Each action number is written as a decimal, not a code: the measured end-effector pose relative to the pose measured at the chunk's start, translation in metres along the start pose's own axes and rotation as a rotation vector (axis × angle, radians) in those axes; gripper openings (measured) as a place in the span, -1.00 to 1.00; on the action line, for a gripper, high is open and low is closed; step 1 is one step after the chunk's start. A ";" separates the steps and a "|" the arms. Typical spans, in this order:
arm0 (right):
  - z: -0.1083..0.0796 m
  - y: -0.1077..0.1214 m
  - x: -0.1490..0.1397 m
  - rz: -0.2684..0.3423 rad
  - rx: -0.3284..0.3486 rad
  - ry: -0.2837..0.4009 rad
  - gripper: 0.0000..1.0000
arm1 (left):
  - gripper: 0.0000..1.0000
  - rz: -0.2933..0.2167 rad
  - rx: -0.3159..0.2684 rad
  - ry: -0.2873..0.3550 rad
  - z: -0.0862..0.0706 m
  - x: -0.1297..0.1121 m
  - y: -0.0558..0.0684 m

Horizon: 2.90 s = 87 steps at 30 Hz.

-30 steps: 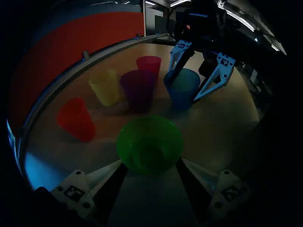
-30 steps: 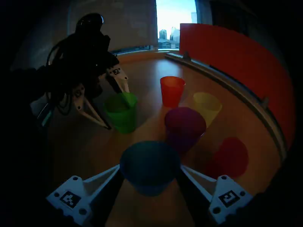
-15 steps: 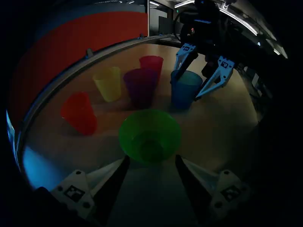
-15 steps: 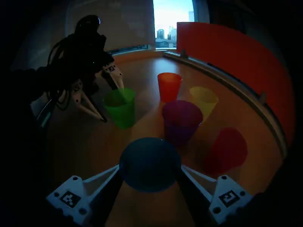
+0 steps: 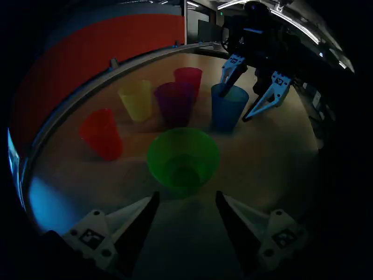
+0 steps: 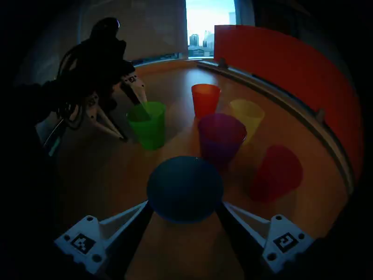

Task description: Pour water

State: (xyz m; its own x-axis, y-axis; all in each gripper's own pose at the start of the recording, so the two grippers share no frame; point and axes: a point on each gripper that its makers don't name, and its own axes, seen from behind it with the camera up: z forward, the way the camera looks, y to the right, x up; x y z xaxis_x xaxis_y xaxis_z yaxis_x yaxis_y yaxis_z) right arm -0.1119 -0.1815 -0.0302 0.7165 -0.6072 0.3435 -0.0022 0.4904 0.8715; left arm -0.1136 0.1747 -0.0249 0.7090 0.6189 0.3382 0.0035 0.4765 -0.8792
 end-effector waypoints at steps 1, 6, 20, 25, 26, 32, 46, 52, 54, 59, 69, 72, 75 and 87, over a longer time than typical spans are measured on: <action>-0.002 0.000 -0.002 0.004 -0.004 0.001 0.99 | 0.74 -0.002 0.005 0.002 -0.002 0.000 -0.001; -0.013 -0.001 -0.011 0.025 -0.032 0.011 0.99 | 0.75 -0.016 0.031 0.018 -0.011 -0.003 -0.002; -0.052 -0.007 -0.018 0.096 -0.144 0.109 0.99 | 0.77 -0.092 0.154 0.106 -0.055 -0.009 -0.007; -0.070 -0.009 -0.021 0.129 -0.187 0.148 0.99 | 0.77 -0.123 0.211 0.145 -0.070 -0.010 -0.008; -0.073 -0.009 -0.021 0.136 -0.198 0.156 0.99 | 0.77 -0.131 0.223 0.154 -0.074 -0.010 -0.008; -0.093 -0.007 -0.024 0.184 -0.258 0.203 0.99 | 0.77 -0.148 0.283 0.216 -0.088 -0.006 -0.008; -0.133 0.021 0.004 0.260 -0.468 0.367 0.99 | 0.77 -0.247 0.451 0.407 -0.122 0.010 -0.034; -0.155 0.039 0.019 0.292 -0.585 0.468 0.99 | 0.77 -0.294 0.534 0.503 -0.142 0.017 -0.048; -0.162 0.045 0.022 0.303 -0.627 0.498 0.99 | 0.77 -0.302 0.561 0.529 -0.149 0.019 -0.053; -0.177 0.059 0.028 0.321 -0.726 0.552 0.98 | 0.77 -0.312 0.612 0.584 -0.162 0.025 -0.058; -0.207 0.083 0.025 0.379 -0.921 0.648 0.98 | 0.77 -0.381 0.687 0.701 -0.189 0.033 -0.068; -0.215 0.088 0.025 0.402 -0.965 0.676 0.98 | 0.77 -0.395 0.705 0.723 -0.191 0.033 -0.070; -0.218 0.090 0.024 0.419 -0.986 0.697 0.98 | 0.77 -0.403 0.720 0.737 -0.194 0.034 -0.072; -0.230 0.085 0.034 0.424 -1.007 0.739 0.98 | 0.77 -0.425 0.826 0.782 -0.209 0.033 -0.077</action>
State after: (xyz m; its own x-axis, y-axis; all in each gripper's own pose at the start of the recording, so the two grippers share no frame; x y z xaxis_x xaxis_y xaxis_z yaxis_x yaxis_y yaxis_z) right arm 0.0728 -0.0161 -0.0252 0.9991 0.0323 -0.0270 -0.0325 0.9995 -0.0061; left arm 0.0565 0.0279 -0.0160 0.9958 -0.0914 0.0034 0.0906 0.9809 -0.1723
